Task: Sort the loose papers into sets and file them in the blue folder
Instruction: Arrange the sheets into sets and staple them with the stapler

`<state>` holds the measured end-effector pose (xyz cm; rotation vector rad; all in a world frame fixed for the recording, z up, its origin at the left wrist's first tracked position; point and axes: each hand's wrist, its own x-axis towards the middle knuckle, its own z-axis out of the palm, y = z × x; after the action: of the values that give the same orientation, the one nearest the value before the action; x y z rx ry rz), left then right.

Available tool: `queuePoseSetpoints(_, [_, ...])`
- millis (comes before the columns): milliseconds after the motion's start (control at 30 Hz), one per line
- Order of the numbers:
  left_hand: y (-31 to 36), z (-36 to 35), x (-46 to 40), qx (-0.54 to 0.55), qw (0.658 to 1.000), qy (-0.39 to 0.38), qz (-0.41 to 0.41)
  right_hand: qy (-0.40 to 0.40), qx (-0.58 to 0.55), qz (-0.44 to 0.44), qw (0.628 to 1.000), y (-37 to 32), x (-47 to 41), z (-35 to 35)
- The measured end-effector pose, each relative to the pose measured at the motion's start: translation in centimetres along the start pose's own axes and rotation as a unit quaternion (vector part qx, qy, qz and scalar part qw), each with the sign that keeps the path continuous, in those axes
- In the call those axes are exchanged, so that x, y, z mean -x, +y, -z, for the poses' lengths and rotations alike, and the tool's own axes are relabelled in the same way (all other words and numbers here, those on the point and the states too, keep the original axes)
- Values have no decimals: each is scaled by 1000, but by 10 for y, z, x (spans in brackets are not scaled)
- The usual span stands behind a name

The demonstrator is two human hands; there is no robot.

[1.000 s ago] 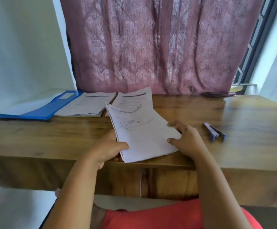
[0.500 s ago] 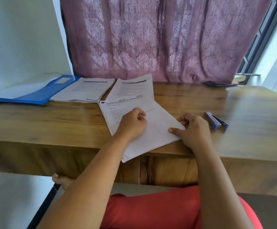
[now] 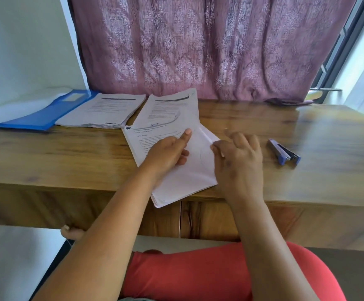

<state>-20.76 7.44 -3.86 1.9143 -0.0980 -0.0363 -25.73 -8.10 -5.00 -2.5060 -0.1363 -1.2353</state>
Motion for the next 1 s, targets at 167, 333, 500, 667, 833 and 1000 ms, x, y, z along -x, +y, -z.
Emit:
queuePoseSetpoints(167, [-7,3,0,50,998,-1,24,-213,-192,43,957,-20,12,10])
queuePoseSetpoints(333, [-9,4,-2,79,996,10,41,-131,-209,-156,956,20,-14,20])
queuePoseSetpoints(500, [-9,5,-4,95,994,50,36,-207,-83,-230,947,51,-16,17])
queuePoseSetpoints(667, [-9,7,-2,120,990,63,49,-166,-96,-225,955,46,-11,13])
queuePoseSetpoints(833, [-11,5,-3,127,990,63,26,-148,-37,-208,966,37,-10,11])
queuePoseSetpoints(1000, [-9,5,-1,140,989,49,24,-79,30,-113,990,28,-3,7])
